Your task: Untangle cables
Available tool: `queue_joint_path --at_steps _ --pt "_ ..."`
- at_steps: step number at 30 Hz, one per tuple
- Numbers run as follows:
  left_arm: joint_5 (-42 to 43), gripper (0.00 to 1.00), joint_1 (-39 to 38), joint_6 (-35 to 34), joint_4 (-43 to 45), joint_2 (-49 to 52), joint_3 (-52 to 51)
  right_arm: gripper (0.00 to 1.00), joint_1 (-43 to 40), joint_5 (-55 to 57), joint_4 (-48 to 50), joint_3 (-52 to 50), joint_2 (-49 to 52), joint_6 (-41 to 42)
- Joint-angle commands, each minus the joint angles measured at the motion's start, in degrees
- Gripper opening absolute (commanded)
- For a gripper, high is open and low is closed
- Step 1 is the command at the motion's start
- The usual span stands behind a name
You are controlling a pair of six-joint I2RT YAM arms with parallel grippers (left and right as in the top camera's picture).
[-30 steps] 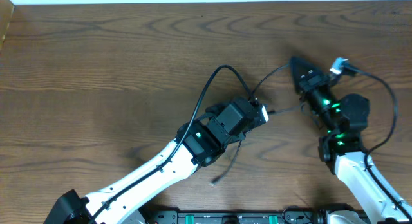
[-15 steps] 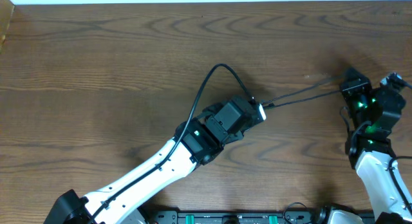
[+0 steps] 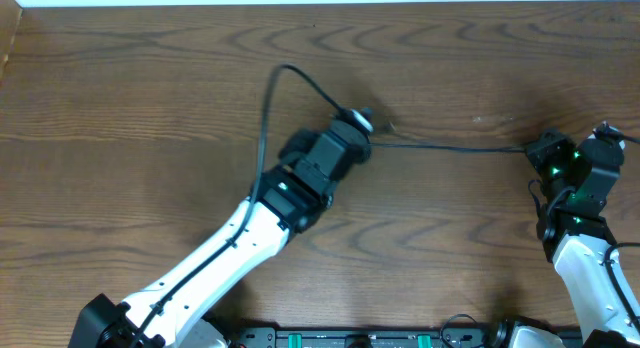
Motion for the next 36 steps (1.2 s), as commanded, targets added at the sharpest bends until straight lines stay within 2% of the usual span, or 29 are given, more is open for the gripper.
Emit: queue_joint_path --at_steps 1,10,16,21,25,26,29,31,34,36 --pt "-13.4 0.08 4.9 -17.5 -0.2 -1.0 0.3 0.01 -2.3 12.6 -0.9 1.6 -0.4 -2.9" --pt "-13.3 0.08 6.4 -33.6 0.1 -1.0 0.3 0.01 -2.3 15.4 -4.7 1.6 -0.4 -2.8" --pt "-10.3 0.08 6.4 -31.5 -1.6 -1.0 0.3 0.01 -2.3 24.3 -12.9 1.6 -0.4 1.2" --pt "-7.8 0.08 6.4 -31.5 -2.3 -1.0 0.3 0.01 -2.3 22.2 -13.8 1.6 -0.4 1.2" --pt "2.2 0.07 6.4 -31.5 0.5 -1.0 0.3 0.17 -2.3 15.3 -12.5 1.6 -0.4 -0.2" --pt "4.8 0.08 6.4 -31.5 1.3 -1.0 0.3 0.26 -2.3 12.5 -11.9 1.6 -0.4 -1.8" --pt "11.7 0.07 6.4 -30.1 3.0 -1.0 0.3 0.69 -2.3 5.6 -9.4 1.6 -0.9 -4.9" --pt "14.7 0.07 6.4 -27.0 3.0 -1.0 0.3 0.79 -2.3 2.3 -6.1 1.6 -2.0 -5.3" --pt "15.2 0.07 6.4 -26.4 2.6 -1.0 0.3 0.86 -2.3 -6.0 -1.0 1.6 -5.4 -6.0" --pt "15.2 0.07 6.4 -28.6 2.6 -1.0 0.3 0.89 -2.3 -13.1 1.7 1.6 -7.9 -7.0"
